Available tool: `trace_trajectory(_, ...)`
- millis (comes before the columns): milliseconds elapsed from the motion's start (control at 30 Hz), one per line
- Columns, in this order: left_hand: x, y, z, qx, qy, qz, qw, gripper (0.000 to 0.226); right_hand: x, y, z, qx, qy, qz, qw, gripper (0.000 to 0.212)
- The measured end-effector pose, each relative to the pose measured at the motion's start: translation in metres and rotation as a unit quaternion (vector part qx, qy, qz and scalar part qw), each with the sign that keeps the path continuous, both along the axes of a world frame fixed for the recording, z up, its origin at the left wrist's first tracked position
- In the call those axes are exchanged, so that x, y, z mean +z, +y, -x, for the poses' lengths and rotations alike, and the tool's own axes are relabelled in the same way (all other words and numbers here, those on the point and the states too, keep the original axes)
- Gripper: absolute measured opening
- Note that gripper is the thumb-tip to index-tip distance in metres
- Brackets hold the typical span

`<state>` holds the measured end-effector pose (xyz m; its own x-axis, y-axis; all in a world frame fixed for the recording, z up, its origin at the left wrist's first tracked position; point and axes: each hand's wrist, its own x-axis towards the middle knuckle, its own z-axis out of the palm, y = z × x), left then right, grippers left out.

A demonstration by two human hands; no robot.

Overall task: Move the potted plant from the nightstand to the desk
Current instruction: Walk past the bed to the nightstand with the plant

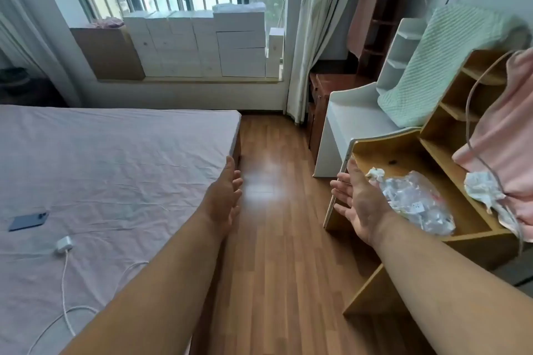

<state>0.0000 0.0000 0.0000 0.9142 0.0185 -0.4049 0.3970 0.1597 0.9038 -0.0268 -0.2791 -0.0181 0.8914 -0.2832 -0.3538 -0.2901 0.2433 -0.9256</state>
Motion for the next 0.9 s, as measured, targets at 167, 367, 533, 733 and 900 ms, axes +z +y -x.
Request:
trace_trajectory(167, 0.01, 0.017, -0.084, -0.053, 0.002, -0.015, 0.998, 0.077, 0.01, 0.021, -0.072, -0.019, 0.002, -0.002, 1.0, 0.087)
trace_trajectory(367, 0.016, 0.025, -0.164, -0.079, -0.003, -0.018, 0.997, 0.077, 0.013, 0.033, -0.139, -0.031, -0.008, 0.001, 0.999, 0.091)
trace_trajectory(533, 0.008, 0.026, -0.21, -0.082, 0.008, -0.021, 0.996, 0.076, 0.012, 0.023, -0.19, -0.041, -0.01, 0.004, 0.999, 0.088)
trace_trajectory(733, -0.001, 0.006, -0.28, -0.05, 0.014, -0.012, 0.999, 0.078, -0.003, 0.006, -0.255, -0.021, -0.002, 0.008, 1.0, 0.092)
trace_trajectory(900, -0.015, -0.027, -0.352, -0.032, 0.03, 0.014, 0.999, 0.079, -0.014, -0.028, -0.329, 0.004, -0.001, 0.011, 1.0, 0.081)
